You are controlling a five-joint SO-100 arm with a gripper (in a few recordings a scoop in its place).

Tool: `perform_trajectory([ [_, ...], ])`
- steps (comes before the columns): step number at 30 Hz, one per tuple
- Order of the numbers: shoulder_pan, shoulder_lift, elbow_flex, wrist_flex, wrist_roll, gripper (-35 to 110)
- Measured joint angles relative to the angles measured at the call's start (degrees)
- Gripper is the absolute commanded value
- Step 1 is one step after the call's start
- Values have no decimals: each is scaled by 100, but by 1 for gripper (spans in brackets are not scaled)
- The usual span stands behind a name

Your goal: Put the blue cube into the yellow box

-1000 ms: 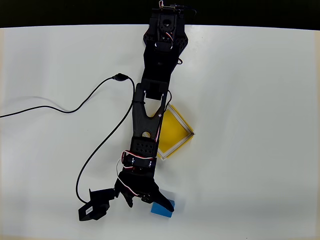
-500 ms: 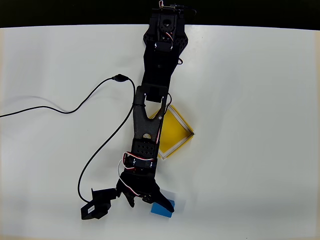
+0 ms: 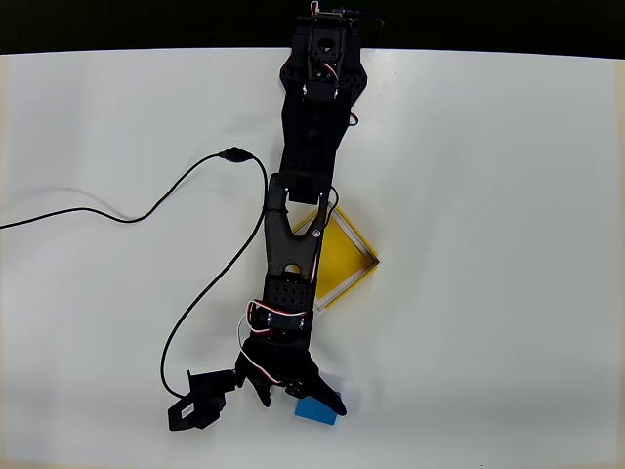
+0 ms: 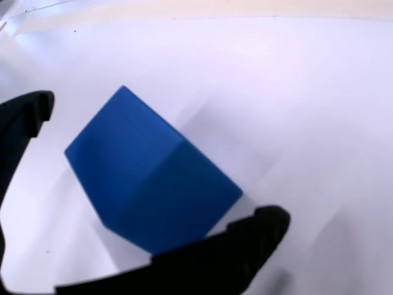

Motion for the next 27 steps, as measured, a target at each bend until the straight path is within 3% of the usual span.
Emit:
perform_trajectory([
  [27,-70,-264,-62,-272,-35,57],
])
